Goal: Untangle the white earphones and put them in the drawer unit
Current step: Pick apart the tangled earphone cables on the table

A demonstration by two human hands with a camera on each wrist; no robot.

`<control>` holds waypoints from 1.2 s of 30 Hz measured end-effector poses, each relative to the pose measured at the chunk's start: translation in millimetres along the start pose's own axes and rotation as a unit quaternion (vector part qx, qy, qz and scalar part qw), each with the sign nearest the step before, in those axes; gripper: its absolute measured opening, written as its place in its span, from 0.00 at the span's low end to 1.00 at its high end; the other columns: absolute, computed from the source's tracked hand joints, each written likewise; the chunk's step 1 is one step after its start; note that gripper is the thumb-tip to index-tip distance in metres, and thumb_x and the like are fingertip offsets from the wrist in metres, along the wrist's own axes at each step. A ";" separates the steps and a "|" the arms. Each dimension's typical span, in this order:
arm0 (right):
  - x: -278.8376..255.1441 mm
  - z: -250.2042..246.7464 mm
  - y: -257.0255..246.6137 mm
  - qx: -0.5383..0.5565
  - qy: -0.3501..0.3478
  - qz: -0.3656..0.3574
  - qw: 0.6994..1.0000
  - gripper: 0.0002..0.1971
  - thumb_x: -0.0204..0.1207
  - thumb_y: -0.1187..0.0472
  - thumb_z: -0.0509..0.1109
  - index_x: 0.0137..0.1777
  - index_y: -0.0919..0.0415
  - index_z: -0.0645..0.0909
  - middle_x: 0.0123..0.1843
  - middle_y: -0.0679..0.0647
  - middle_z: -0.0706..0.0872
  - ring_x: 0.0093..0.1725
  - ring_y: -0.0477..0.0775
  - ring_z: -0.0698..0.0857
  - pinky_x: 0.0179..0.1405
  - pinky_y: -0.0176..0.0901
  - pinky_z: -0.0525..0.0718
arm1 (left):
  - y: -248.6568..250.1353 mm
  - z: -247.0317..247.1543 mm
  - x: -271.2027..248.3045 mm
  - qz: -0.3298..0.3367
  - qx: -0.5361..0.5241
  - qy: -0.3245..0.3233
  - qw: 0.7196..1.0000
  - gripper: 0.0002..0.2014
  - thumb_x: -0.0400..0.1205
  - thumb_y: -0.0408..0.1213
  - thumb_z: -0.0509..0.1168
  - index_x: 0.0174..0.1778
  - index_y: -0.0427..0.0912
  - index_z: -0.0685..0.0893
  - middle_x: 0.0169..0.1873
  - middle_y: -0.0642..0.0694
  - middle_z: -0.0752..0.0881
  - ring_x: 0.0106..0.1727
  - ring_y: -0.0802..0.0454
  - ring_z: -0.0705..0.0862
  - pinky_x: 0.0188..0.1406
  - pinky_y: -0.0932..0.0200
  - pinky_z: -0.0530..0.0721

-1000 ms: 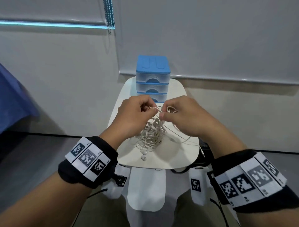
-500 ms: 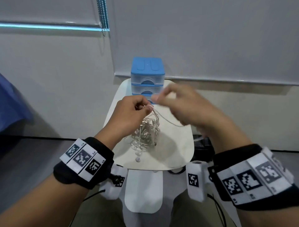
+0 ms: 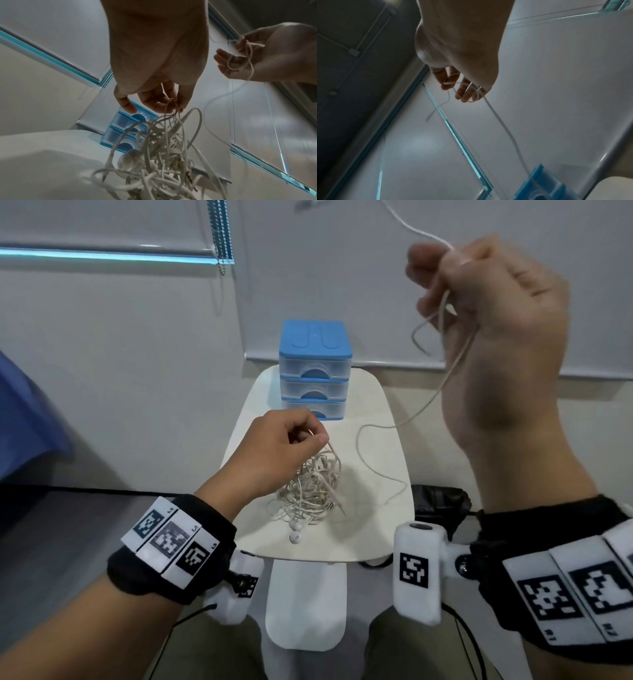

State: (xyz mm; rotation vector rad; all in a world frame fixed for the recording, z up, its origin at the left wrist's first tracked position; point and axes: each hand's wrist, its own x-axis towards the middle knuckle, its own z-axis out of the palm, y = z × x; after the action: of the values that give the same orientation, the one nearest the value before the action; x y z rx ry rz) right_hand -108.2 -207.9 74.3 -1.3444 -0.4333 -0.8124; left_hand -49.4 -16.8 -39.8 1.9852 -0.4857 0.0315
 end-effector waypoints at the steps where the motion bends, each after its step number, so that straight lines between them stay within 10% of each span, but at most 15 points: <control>1: 0.5 -2.8 0.0 -0.004 0.023 0.005 1.000 0.16 0.75 0.66 0.68 0.26 0.52 0.84 0.40 0.63 0.87 0.47 0.58 0.88 0.48 0.47 0.78 | -1.0 -1.6 0.6 -0.002 -0.006 0.003 1.000 0.06 0.84 0.39 0.74 0.40 0.49 0.90 0.33 0.47 0.83 0.35 0.53 0.78 0.40 0.58 0.79; 7: -21.4 -33.5 51.0 -0.234 0.067 0.175 0.954 0.11 0.68 0.63 0.68 0.25 0.60 0.82 0.33 0.65 0.86 0.35 0.56 0.81 0.38 0.47 0.75 | -4.7 -11.0 -3.9 -0.013 -0.022 0.007 1.000 0.05 0.85 0.35 0.72 0.46 0.49 0.91 0.36 0.48 0.89 0.37 0.52 0.85 0.46 0.51 0.86; 12: -74.4 -48.1 108.5 -0.427 -0.130 0.369 0.815 0.15 0.82 0.54 0.73 0.60 0.63 0.90 0.61 0.57 0.91 0.64 0.59 0.86 0.59 0.46 0.80 | -16.2 -3.0 -17.8 -0.040 -0.049 0.006 0.998 0.09 0.85 0.37 0.72 0.55 0.58 0.88 0.49 0.43 0.88 0.44 0.40 0.87 0.38 0.61 0.82; 16: -98.1 -34.8 111.1 -0.398 -0.116 0.250 0.875 0.14 0.78 0.48 0.74 0.63 0.48 0.87 0.70 0.46 0.80 0.77 0.53 0.75 0.73 0.46 0.70 | -21.4 1.9 -25.6 -0.048 -0.075 0.029 0.996 0.10 0.86 0.37 0.71 0.59 0.58 0.87 0.50 0.45 0.89 0.51 0.39 0.89 0.52 0.49 0.88; 19: -111.0 -24.3 108.6 -0.463 -0.151 0.162 0.858 0.12 0.71 0.38 0.75 0.48 0.41 0.84 0.69 0.37 0.74 0.78 0.47 0.64 0.71 0.54 0.61 | -20.3 5.8 -27.6 -0.050 -0.087 0.045 0.994 0.11 0.86 0.36 0.71 0.59 0.58 0.87 0.48 0.45 0.89 0.51 0.39 0.89 0.57 0.39 0.88; 22: -116.5 -21.2 109.8 -0.510 -0.212 0.197 0.810 0.14 0.72 0.38 0.78 0.41 0.45 0.82 0.62 0.37 0.76 0.73 0.46 0.65 0.66 0.52 0.59 | -21.7 9.2 -29.1 -0.050 -0.089 0.052 0.993 0.12 0.86 0.35 0.71 0.60 0.57 0.86 0.48 0.47 0.89 0.50 0.40 0.89 0.51 0.40 0.89; 28: -118.0 -32.2 130.4 -0.371 -0.203 0.290 0.859 0.13 0.80 0.45 0.74 0.38 0.51 0.87 0.46 0.39 0.88 0.53 0.45 0.84 0.66 0.62 0.77 | -31.3 10.3 -24.1 -0.072 -0.105 0.091 0.988 0.09 0.86 0.37 0.70 0.57 0.58 0.88 0.47 0.54 0.88 0.49 0.45 0.89 0.54 0.46 0.90; 31: -117.2 -36.5 138.9 -0.304 -0.207 0.354 0.860 0.15 0.86 0.49 0.69 0.44 0.58 0.86 0.31 0.39 0.83 0.33 0.42 0.77 0.46 0.46 0.75 | -34.2 8.3 -20.8 -0.095 -0.126 0.110 0.981 0.07 0.88 0.35 0.68 0.55 0.51 0.89 0.48 0.53 0.88 0.51 0.47 0.90 0.52 0.49 0.91; 36: -107.7 -43.5 138.7 -0.245 -0.204 0.399 0.860 0.19 0.89 0.49 0.65 0.43 0.63 0.82 0.41 0.56 0.84 0.39 0.50 0.77 0.42 0.47 0.73 | -38.9 6.1 -18.6 -0.140 -0.072 0.040 0.987 0.16 0.88 0.25 0.61 0.46 0.44 0.93 0.44 0.45 0.93 0.42 0.54 0.89 0.50 0.52 0.90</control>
State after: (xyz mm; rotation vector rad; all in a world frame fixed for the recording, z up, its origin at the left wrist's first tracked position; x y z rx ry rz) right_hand -85.7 -219.0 -104.8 -1.9787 0.0519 0.0890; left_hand -54.0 -1.5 -80.3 1.8853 -0.1507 -0.0966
